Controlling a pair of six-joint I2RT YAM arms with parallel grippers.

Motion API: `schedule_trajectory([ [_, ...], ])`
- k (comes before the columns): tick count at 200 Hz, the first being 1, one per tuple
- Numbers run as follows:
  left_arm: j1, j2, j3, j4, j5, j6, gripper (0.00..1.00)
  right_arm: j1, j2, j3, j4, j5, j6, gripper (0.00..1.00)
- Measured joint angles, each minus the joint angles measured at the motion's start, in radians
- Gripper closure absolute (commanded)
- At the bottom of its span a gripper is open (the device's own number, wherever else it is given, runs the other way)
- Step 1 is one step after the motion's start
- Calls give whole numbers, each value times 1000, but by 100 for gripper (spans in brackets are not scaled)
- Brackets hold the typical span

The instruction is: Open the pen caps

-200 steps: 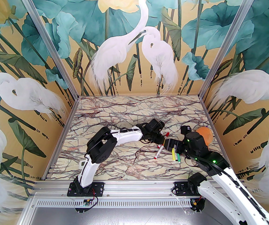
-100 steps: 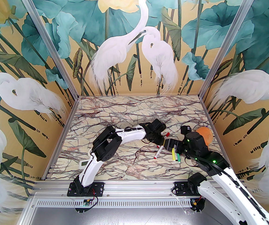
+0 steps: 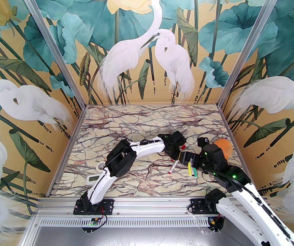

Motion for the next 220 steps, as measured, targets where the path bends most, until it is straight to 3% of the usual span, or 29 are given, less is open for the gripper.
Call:
schedule_trajectory([
  [66,-13,30,63,-66,-40,42,77,0,3,0,1,0,3,0],
  [143,-35,59,116,-119,-103,98,72,0,27,0,8,-1,2,0],
  [177,-36,62,127,-131,-110,111,81,0,27,0,8,-1,3,0],
  [220,-36,60,129,-134,-109,111,82,0,26,0,10,-1,3,1],
])
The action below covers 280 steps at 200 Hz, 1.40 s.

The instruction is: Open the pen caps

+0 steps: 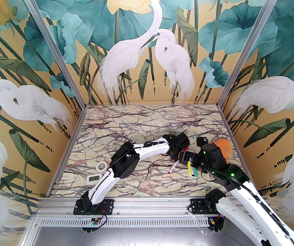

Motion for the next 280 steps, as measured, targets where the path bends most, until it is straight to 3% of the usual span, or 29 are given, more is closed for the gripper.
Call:
schedule_trajectory([
  [63,0,-24,-5,-26,3,-8,80,0,-36,0,18,-13,18,1],
  [111,6,-193,-92,-5,36,-62,80,0,-107,0,55,-41,25,8],
  [192,95,-665,-638,324,218,-258,80,0,-111,0,173,-143,97,27],
  [225,99,-833,-823,430,275,-305,80,0,13,0,238,-163,169,29],
  [280,98,-1009,-991,490,287,-335,80,25,198,18,381,-215,238,32],
])
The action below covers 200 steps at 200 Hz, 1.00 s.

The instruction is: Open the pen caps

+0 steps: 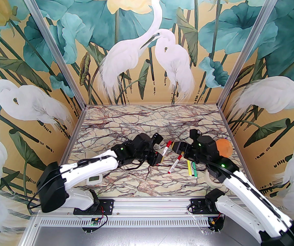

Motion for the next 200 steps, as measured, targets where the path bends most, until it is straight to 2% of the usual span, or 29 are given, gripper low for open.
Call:
schedule_trajectory([
  [87,0,-47,-48,8,10,-10,80,92,182,62,153,-7,42,46],
  [149,0,-58,-62,32,21,-18,80,98,224,63,196,-6,56,54],
  [184,0,-72,-66,51,32,-22,80,100,245,63,222,-7,65,55],
  [200,0,-72,-69,57,32,-27,80,100,257,63,237,-8,70,59],
])
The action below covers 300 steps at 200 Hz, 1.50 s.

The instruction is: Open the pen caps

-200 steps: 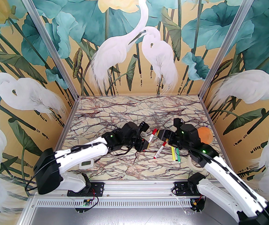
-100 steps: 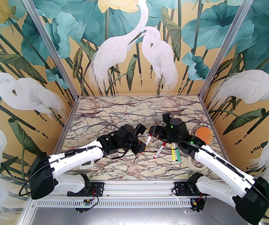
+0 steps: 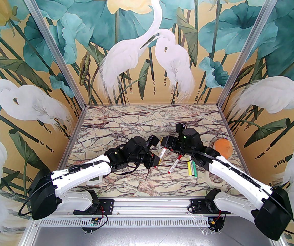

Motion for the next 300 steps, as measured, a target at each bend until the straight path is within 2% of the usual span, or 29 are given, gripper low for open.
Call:
schedule_trajectory([
  [32,0,0,-5,3,3,-10,80,6,9,0,16,1,5,68],
  [83,0,0,-5,19,3,-14,80,10,9,0,17,0,6,67],
  [145,0,0,-5,31,3,-18,80,15,4,-14,22,2,10,77],
  [176,0,0,-10,38,6,-17,80,15,-2,-15,21,2,10,79],
  [193,0,0,-14,42,11,-17,80,15,-3,-16,15,5,10,74],
  [234,0,0,-22,43,21,-17,80,15,-4,-16,4,9,9,73],
  [300,0,0,-22,42,23,-18,79,15,-4,-16,1,8,5,83],
])
